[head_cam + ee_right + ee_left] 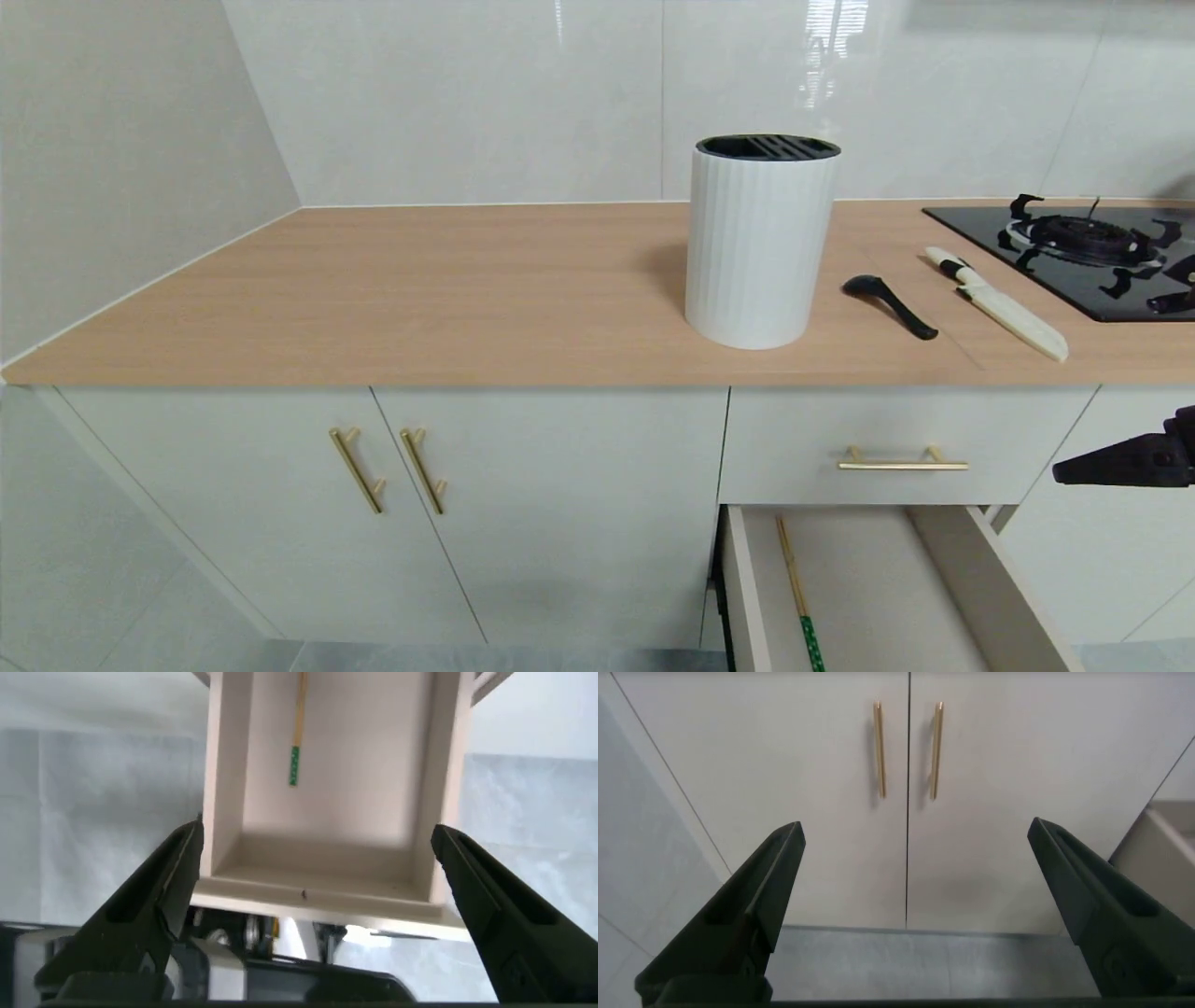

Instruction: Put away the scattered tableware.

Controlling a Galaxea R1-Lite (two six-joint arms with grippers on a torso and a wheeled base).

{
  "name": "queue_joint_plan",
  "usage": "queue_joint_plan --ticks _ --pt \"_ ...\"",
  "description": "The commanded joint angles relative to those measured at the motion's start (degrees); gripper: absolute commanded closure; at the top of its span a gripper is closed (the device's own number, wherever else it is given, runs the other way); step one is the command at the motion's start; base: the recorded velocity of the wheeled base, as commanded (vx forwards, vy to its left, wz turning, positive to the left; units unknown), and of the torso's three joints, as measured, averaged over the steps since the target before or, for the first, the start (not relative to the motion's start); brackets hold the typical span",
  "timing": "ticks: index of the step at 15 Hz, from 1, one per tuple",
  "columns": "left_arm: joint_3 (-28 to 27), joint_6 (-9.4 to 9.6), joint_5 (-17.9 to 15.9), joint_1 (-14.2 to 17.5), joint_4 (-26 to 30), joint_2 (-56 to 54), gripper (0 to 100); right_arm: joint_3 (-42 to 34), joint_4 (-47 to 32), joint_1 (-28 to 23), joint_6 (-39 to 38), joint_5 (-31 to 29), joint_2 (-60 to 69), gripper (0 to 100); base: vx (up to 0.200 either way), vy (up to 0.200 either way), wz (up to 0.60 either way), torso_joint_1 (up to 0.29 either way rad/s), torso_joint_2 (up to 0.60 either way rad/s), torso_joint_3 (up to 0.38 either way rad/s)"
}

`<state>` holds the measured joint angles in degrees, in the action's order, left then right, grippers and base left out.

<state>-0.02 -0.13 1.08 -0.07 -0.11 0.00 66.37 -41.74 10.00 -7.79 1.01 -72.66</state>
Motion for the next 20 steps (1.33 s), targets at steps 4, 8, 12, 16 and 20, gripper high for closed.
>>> queue_joint_plan --ticks 4,8,12,16,20 --pt "0.0 -0.04 0.1 0.0 0.0 0.1 0 -8.2 13.7 0.0 5.2 -1.1 1.2 0 0.000 0.000 0.00 0.189 -0.48 -0.289" --pt "0.0 -0.04 0.1 0.0 0.0 0.1 0 -7.3 30.2 -3.5 14.3 1.4 -8.3 0 0.000 0.000 0.00 0.085 -0.21 -0.117" --pt "0.0 -0.04 0.1 0.0 0.0 0.1 0 -1.4 38.6 -7.1 16.9 8.3 -20.4 0 0.000 0.000 0.00 0.000 0.00 0.000" --pt "0.0 -0.04 0.1 0.0 0.0 0.1 0 9.7 42.4 -9.9 18.6 12.0 -33.2 0 0.000 0.000 0.00 0.000 0.00 0.000" --pt "0.0 0.05 0.1 0.0 0.0 0.1 0 12.9 42.8 -10.5 18.2 19.0 -37.5 0 0.000 0.000 0.00 0.000 0.00 0.000"
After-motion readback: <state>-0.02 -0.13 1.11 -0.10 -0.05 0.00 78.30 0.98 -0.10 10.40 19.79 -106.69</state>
